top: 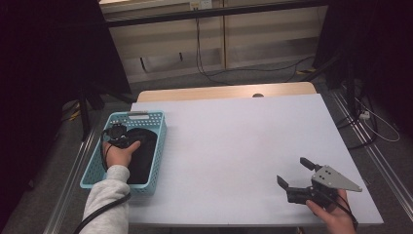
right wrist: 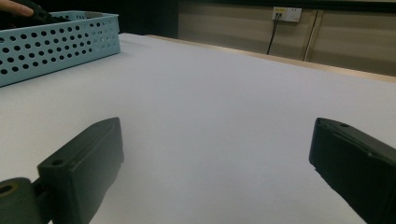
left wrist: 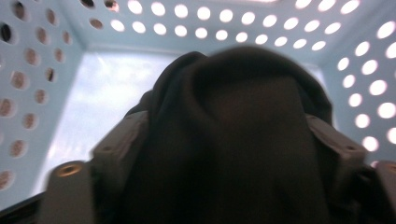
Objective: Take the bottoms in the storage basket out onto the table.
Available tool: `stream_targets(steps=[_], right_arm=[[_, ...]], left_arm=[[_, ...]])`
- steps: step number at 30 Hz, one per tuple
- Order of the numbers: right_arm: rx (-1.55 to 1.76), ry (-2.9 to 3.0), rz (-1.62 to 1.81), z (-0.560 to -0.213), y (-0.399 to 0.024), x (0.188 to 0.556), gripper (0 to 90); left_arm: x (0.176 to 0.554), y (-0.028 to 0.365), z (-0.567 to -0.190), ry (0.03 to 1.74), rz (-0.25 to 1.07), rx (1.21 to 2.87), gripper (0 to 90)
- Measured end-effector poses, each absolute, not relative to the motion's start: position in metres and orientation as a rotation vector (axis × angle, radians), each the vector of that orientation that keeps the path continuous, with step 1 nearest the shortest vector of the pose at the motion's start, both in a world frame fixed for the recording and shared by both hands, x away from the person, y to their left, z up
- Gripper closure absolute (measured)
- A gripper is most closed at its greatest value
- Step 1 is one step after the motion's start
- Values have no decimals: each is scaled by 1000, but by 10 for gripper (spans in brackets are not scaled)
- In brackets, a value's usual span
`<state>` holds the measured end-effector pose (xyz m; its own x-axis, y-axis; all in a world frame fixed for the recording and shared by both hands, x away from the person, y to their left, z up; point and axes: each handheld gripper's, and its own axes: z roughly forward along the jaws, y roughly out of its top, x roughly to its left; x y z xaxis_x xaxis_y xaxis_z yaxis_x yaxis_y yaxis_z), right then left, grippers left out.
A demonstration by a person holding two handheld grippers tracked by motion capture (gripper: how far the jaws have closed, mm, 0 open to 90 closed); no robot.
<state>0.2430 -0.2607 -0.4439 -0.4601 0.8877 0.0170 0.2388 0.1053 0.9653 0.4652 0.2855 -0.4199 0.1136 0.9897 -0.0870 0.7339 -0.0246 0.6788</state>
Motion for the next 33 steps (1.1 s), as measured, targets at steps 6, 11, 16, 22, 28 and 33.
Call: stream_targets(steps=[6, 11, 16, 22, 28, 33], right_arm=[[1103, 1787, 1380, -444, -260, 243, 22], [1099, 1790, 1377, -443, -259, 242, 21], [1097, 1798, 1378, -444, -259, 243, 21], [1097, 1802, 1375, -444, -259, 243, 22], [1094, 1801, 1373, -444, -258, 243, 22], [1090, 1801, 1372, -444, -258, 243, 26]], left_arm=[[449, 287, -413, 1660, 570, 1836, 116], [442, 284, -424, 1670, 560, 1890, 66], [443, 285, -447, 1738, 489, 1877, 14], [444, 280, -449, 1749, 519, 1886, 2], [443, 277, -444, 1729, 514, 1904, 197], [447, 268, -439, 1697, 500, 1955, 418]])
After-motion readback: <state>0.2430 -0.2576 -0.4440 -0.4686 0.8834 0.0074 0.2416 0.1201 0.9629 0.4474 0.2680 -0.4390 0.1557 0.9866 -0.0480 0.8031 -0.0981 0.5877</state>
